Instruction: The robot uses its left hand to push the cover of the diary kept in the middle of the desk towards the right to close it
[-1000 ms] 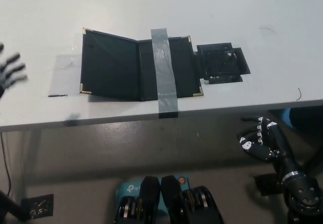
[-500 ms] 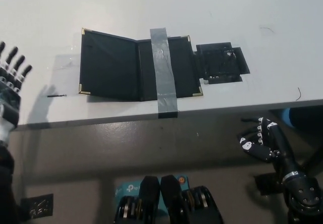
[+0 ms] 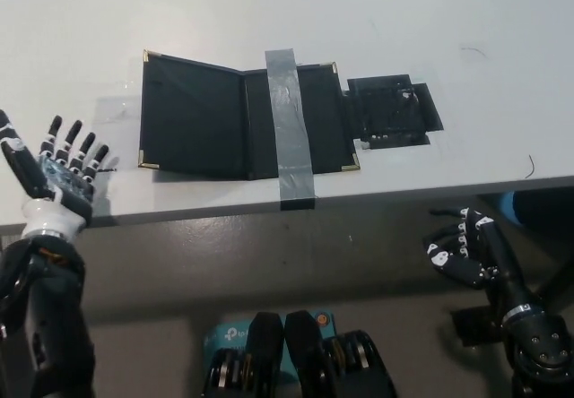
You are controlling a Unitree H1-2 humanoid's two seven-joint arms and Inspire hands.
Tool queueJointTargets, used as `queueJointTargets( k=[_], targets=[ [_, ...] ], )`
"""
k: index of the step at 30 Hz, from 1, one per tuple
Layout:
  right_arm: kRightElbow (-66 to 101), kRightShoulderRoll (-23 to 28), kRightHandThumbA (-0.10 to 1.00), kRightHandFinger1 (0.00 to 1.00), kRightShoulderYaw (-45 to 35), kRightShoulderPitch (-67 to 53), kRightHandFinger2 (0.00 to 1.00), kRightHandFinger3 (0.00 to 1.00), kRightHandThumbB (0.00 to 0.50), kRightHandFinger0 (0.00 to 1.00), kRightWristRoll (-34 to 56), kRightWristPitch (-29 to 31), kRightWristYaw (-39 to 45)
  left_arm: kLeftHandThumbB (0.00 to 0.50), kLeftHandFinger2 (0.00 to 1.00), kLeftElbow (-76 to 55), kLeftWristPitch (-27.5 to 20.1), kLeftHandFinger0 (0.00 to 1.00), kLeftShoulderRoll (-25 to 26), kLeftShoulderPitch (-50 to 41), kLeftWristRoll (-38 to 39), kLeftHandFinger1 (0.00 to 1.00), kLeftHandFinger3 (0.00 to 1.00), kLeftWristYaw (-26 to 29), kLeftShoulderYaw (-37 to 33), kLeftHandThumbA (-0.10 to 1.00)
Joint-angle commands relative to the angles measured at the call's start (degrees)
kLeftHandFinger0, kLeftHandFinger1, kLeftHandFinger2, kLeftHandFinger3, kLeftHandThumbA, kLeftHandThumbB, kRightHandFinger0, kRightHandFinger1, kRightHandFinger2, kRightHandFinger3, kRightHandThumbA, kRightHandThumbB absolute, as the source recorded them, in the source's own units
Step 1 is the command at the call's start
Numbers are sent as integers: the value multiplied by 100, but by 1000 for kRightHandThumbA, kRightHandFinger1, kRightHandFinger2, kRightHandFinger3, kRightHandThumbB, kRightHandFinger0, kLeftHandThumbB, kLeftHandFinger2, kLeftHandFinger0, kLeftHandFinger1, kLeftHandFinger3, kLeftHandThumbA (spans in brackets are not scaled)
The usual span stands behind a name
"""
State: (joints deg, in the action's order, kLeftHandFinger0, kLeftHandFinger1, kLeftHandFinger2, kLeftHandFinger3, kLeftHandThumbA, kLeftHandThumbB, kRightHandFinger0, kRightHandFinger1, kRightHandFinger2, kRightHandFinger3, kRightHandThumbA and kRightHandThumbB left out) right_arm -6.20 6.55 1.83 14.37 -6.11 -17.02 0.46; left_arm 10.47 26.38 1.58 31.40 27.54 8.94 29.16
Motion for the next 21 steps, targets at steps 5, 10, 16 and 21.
queueJointTargets(
  k=[5,10,16,21],
  targets=[
    [158,49,570,353,-16,210,431,682,62,313,44,-32,102,98,1000,271,-23,1000,-171,330,25,1000,1000,120,-228,1000],
    [132,102,608,359,41,281,438,691,65,315,-45,8,112,100,1000,552,-97,1000,-274,248,35,1000,1000,173,-209,1000],
    [107,107,591,358,27,321,439,679,53,308,23,39,141,91,1000,765,-139,1000,-351,150,-41,1000,1000,311,-177,1000],
    [125,149,578,357,75,331,445,687,42,306,-31,70,159,109,1000,764,-165,1000,-511,126,16,1000,1000,332,-172,1000]
  ],
)
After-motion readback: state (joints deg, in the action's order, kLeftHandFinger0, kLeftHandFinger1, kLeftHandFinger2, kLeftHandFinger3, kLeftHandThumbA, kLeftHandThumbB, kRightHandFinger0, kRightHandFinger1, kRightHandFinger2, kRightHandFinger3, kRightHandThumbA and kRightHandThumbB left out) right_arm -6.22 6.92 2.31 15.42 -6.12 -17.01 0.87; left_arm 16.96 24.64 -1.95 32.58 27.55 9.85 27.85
